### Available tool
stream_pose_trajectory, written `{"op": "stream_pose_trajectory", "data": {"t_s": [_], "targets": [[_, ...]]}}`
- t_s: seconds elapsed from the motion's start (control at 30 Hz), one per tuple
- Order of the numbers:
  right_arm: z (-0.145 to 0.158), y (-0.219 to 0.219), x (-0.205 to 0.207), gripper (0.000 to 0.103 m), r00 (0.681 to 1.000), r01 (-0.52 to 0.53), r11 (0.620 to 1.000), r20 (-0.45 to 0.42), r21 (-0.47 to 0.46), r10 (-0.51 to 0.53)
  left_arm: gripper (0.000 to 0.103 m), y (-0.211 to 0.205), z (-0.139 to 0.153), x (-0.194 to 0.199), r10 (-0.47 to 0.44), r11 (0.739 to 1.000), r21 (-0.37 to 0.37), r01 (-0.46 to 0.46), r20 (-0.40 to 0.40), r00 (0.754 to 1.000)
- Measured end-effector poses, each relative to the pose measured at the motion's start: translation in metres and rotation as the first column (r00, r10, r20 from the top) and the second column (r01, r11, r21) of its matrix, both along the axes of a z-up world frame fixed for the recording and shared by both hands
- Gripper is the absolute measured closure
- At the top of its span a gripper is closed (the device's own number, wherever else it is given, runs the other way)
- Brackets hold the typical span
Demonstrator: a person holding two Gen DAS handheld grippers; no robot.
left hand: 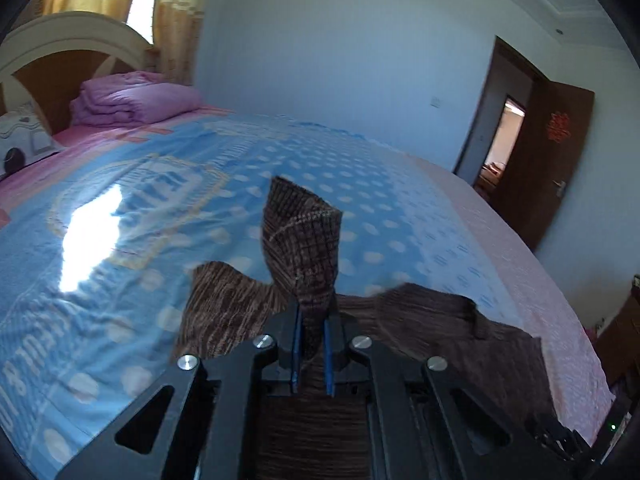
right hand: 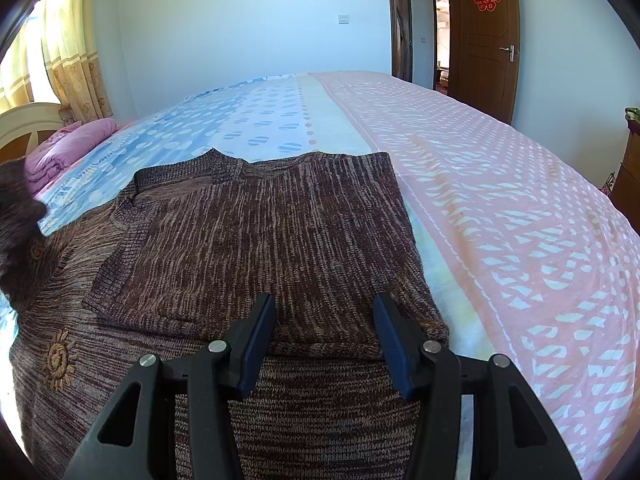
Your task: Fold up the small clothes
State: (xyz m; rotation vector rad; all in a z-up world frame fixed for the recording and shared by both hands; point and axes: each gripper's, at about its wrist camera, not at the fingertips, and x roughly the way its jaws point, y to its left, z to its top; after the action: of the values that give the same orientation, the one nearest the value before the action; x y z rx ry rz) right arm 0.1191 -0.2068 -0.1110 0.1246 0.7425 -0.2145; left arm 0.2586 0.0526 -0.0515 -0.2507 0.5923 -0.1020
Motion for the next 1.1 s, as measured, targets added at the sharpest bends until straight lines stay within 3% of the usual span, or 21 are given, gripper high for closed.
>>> {"op": "stream_pose_trajectory", "data": {"t_s": [0.13, 0.27, 0.43, 0.47, 0.5, 0.57, 0.67, 0.77, 0.83, 0.97, 1.03, 1.1], "targets": [[0.000, 0.000, 0.000, 0.050, 1.000, 0.000, 1.000, 0.001, 0.000, 0.000, 0.094, -0.053, -0.033, -0.001, -0.093, 0.995, 0.030, 0.096, -0.094, 0.991], [0.000, 0.000, 0.000, 0.050, 1.000, 0.000, 1.000, 0.001, 0.002, 0.000, 0.094, -0.077, -0.064, -0.004, -0.127, 0.988, 0.061, 0.141, -0.186, 0.974], [0.000, 0.001, 0.001, 0.049, 1.000, -0.002, 1.000, -0.003, -0.003, 0.002, 0.086, -0.081, -0.062, -0.009, -0.147, 0.981, 0.091, 0.170, -0.218, 0.965], [0.000, 0.002, 0.002, 0.049, 1.000, -0.003, 1.000, -0.006, -0.004, 0.003, 0.069, -0.079, -0.062, -0.013, -0.158, 0.978, 0.101, 0.185, -0.227, 0.961], [0.000, 0.002, 0.002, 0.048, 1.000, -0.003, 1.000, -0.009, -0.004, 0.003, 0.042, -0.074, -0.060, -0.018, -0.164, 0.976, 0.103, 0.192, -0.234, 0.958], [0.000, 0.003, 0.004, 0.048, 1.000, -0.004, 1.000, -0.019, -0.009, 0.003, 0.014, -0.057, -0.057, -0.034, -0.127, 0.984, 0.096, 0.150, -0.211, 0.969], [0.006, 0.005, 0.010, 0.047, 0.999, -0.004, 1.000, -0.045, -0.001, 0.004, 0.011, -0.016, -0.055, -0.054, -0.039, 0.996, 0.073, 0.051, -0.162, 0.986], [0.029, 0.015, 0.017, 0.047, 0.995, -0.099, 0.979, 0.045, 0.179, 0.092, 0.011, 0.021, -0.061, -0.058, 0.109, 0.992, 0.081, -0.097, -0.150, 0.983], [0.044, 0.036, 0.034, 0.047, 0.983, -0.178, 0.956, 0.078, 0.235, 0.164, 0.011, 0.039, -0.066, -0.055, 0.209, 0.977, 0.079, -0.199, -0.161, 0.965], [0.051, 0.084, 0.083, 0.047, 0.958, -0.286, 0.942, 0.061, 0.179, 0.279, 0.011, 0.063, -0.081, -0.053, 0.256, 0.962, -0.037, -0.271, -0.221, 0.941], [0.039, 0.106, 0.110, 0.048, 0.948, -0.315, 0.938, 0.007, 0.145, 0.317, 0.011, 0.059, -0.079, -0.057, 0.258, 0.963, -0.024, -0.268, -0.197, 0.946], [0.025, 0.123, 0.129, 0.058, 0.942, -0.327, 0.936, -0.036, 0.133, 0.334, 0.009, 0.058, -0.082, -0.057, 0.257, 0.964, -0.013, -0.265, -0.197, 0.946]]}}
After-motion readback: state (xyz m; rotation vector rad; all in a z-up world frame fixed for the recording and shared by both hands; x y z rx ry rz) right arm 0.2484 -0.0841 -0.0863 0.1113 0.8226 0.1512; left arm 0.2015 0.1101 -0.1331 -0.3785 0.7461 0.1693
